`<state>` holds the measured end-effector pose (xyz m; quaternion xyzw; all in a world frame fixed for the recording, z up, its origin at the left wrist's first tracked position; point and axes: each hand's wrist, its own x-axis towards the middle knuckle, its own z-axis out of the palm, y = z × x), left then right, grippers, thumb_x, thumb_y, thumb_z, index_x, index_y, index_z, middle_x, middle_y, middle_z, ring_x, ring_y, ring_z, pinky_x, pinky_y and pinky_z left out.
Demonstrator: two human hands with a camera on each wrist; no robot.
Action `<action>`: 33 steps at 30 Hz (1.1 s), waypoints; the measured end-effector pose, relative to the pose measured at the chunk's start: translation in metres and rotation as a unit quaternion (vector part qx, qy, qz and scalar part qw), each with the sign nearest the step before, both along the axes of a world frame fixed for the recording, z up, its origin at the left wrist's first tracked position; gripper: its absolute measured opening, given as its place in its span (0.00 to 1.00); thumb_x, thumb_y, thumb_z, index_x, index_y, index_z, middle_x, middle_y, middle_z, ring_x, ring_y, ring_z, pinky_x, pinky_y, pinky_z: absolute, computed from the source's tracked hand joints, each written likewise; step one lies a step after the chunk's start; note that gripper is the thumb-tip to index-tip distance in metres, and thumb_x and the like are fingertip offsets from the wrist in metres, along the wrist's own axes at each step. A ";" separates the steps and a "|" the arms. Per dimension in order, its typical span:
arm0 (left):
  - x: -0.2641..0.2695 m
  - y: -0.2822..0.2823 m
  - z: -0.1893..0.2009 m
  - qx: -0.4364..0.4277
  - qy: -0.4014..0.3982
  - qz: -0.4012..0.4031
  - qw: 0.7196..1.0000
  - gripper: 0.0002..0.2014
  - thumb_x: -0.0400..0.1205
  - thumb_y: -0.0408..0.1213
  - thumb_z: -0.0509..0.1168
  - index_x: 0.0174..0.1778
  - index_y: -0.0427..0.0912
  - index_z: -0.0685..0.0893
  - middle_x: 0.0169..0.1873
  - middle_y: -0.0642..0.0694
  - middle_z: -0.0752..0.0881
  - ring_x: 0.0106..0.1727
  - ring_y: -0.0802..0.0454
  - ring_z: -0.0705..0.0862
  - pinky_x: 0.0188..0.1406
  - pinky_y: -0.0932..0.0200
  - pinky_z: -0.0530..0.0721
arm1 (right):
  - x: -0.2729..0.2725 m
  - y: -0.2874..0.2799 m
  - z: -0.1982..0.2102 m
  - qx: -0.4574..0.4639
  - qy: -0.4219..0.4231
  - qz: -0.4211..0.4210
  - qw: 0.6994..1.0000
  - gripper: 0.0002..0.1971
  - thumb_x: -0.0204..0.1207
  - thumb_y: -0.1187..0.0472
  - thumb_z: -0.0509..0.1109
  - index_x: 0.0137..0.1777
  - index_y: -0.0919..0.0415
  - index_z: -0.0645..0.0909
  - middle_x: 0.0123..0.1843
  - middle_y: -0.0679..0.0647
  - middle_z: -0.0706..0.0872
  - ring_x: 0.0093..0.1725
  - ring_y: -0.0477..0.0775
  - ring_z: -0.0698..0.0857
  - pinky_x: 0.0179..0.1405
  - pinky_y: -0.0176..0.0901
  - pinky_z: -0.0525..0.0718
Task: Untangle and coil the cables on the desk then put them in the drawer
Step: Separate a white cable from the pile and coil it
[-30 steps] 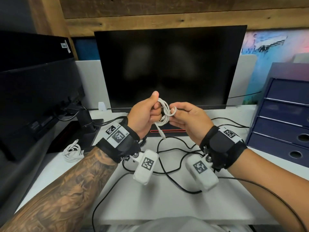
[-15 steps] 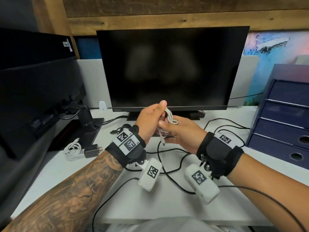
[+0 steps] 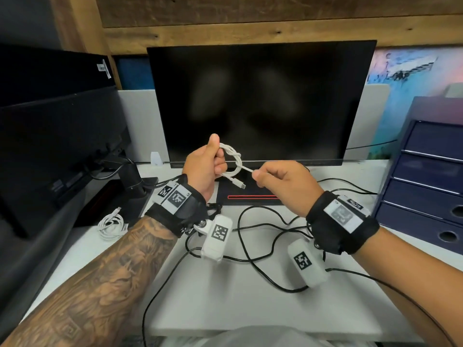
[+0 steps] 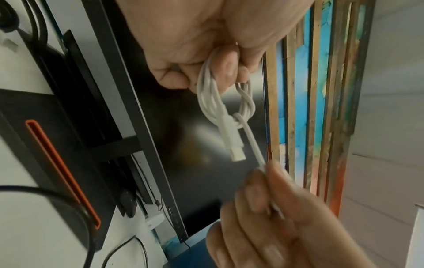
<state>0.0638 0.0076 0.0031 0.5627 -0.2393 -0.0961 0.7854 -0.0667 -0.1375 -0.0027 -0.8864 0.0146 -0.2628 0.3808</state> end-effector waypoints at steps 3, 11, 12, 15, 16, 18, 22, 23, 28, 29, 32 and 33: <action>0.002 0.001 0.000 0.009 0.003 -0.030 1.000 0.21 0.88 0.50 0.60 0.32 0.42 0.75 0.22 0.52 0.67 0.24 0.56 0.65 0.35 0.63 0.67 | 0.000 0.000 0.000 0.116 0.032 0.039 0.992 0.19 0.84 0.60 0.67 0.32 0.66 0.77 0.21 0.43 0.67 0.22 0.44 0.66 0.26 0.34 0.67; 0.001 -0.002 -0.009 0.089 -0.026 -0.039 0.995 0.21 0.89 0.50 0.58 0.32 0.44 0.74 0.22 0.53 0.65 0.25 0.56 0.64 0.31 0.61 0.66 | 0.012 -0.006 -0.016 0.082 0.086 0.063 0.991 0.16 0.83 0.48 0.68 0.48 0.61 0.88 0.41 0.56 0.87 0.36 0.44 0.83 0.34 0.26 0.79; 0.003 -0.002 -0.011 0.095 -0.019 -0.034 0.995 0.21 0.89 0.50 0.58 0.33 0.44 0.74 0.21 0.53 0.65 0.24 0.57 0.64 0.30 0.62 0.66 | 0.019 -0.004 -0.017 0.095 0.089 0.049 0.990 0.16 0.83 0.44 0.67 0.53 0.56 0.88 0.46 0.53 0.89 0.41 0.45 0.86 0.37 0.27 0.82; 0.013 -0.002 -0.017 0.095 0.021 -0.023 0.995 0.21 0.89 0.50 0.59 0.32 0.44 0.74 0.20 0.54 0.66 0.21 0.57 0.64 0.24 0.65 0.66 | 0.042 -0.003 -0.018 0.153 0.117 0.048 0.980 0.13 0.84 0.43 0.65 0.60 0.47 0.85 0.54 0.49 0.90 0.49 0.51 0.90 0.46 0.45 0.89; 0.016 -0.002 -0.019 0.095 0.030 -0.019 0.995 0.21 0.89 0.50 0.59 0.32 0.44 0.74 0.20 0.54 0.66 0.21 0.58 0.63 0.23 0.65 0.66 | 0.050 -0.003 -0.019 0.157 0.122 0.058 0.978 0.12 0.84 0.45 0.66 0.61 0.48 0.85 0.54 0.49 0.90 0.49 0.53 0.91 0.47 0.50 0.90; 0.025 0.000 -0.022 0.095 0.047 -0.016 0.994 0.21 0.89 0.50 0.60 0.32 0.44 0.74 0.20 0.54 0.66 0.21 0.57 0.63 0.23 0.66 0.65 | 0.064 -0.002 -0.020 0.159 0.124 0.081 0.976 0.12 0.83 0.50 0.70 0.63 0.52 0.84 0.53 0.52 0.91 0.47 0.54 0.92 0.46 0.54 0.91; 0.037 0.007 -0.026 0.090 0.094 -0.026 0.991 0.21 0.89 0.50 0.60 0.32 0.43 0.75 0.19 0.51 0.68 0.20 0.56 0.67 0.21 0.66 0.70 | 0.092 0.010 -0.021 0.151 0.128 0.122 0.973 0.07 0.83 0.58 0.73 0.57 0.58 0.86 0.50 0.61 0.93 0.43 0.56 0.91 0.43 0.53 0.91; 0.040 0.010 -0.026 0.096 0.095 -0.018 0.991 0.22 0.88 0.51 0.60 0.32 0.43 0.75 0.19 0.50 0.70 0.21 0.55 0.70 0.22 0.64 0.71 | 0.099 0.013 -0.021 0.161 0.131 0.128 0.970 0.07 0.83 0.59 0.73 0.56 0.60 0.86 0.50 0.62 0.93 0.42 0.55 0.91 0.43 0.54 0.91; 0.062 0.035 -0.020 0.212 0.072 0.043 0.974 0.29 0.84 0.66 0.56 0.38 0.44 0.87 0.33 0.46 0.88 0.34 0.52 0.87 0.34 0.56 0.83 | 0.128 0.026 -0.023 0.243 0.150 0.142 0.948 0.07 0.82 0.61 0.73 0.54 0.65 0.87 0.46 0.61 0.93 0.39 0.53 0.90 0.40 0.49 0.90; 0.067 0.043 -0.018 0.228 0.076 0.045 0.970 0.29 0.83 0.67 0.56 0.40 0.45 0.88 0.35 0.46 0.89 0.35 0.52 0.87 0.33 0.56 0.83 | 0.133 0.029 -0.023 0.255 0.154 0.143 0.944 0.08 0.82 0.61 0.73 0.54 0.67 0.86 0.45 0.62 0.92 0.38 0.52 0.90 0.40 0.48 0.90; 0.075 0.069 -0.019 0.245 0.088 0.051 0.964 0.21 0.85 0.58 0.61 0.48 0.44 0.88 0.39 0.46 0.89 0.32 0.51 0.85 0.32 0.56 0.81 | 0.144 0.042 -0.022 0.286 0.162 0.148 0.933 0.10 0.82 0.63 0.73 0.55 0.71 0.85 0.44 0.63 0.90 0.36 0.51 0.90 0.35 0.44 0.90; 0.076 0.078 -0.020 0.253 0.081 0.049 0.963 0.17 0.85 0.52 0.64 0.51 0.42 0.88 0.40 0.45 0.89 0.33 0.51 0.85 0.33 0.56 0.82 | 0.146 0.046 -0.022 0.291 0.166 0.150 0.930 0.11 0.82 0.63 0.73 0.56 0.72 0.84 0.45 0.66 0.91 0.36 0.50 0.90 0.35 0.44 0.91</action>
